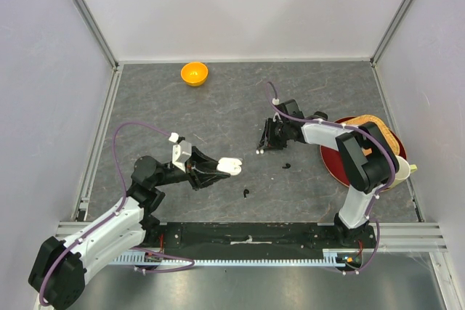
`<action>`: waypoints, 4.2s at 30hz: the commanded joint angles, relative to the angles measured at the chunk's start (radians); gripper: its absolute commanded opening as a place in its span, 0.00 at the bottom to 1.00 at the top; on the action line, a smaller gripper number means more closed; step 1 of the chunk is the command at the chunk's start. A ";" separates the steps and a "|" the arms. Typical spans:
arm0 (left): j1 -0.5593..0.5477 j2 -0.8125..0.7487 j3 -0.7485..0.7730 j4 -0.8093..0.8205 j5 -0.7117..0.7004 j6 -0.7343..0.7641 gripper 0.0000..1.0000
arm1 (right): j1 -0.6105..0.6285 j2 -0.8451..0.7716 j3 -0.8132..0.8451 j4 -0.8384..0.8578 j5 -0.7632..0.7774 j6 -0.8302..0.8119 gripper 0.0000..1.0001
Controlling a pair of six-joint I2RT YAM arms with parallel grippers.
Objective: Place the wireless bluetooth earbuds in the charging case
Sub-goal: Pick up the earbud from the center of the board.
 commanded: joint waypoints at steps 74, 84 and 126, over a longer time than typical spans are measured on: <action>-0.003 -0.072 0.011 -0.050 -0.069 0.076 0.02 | 0.316 -0.013 0.171 -0.229 0.192 -0.401 0.38; -0.003 -0.063 0.011 -0.048 -0.066 0.074 0.02 | 0.319 0.012 0.194 -0.258 0.223 -0.429 0.38; -0.003 -0.049 0.010 -0.044 -0.071 0.070 0.02 | 0.319 0.047 0.237 -0.315 0.396 -0.508 0.32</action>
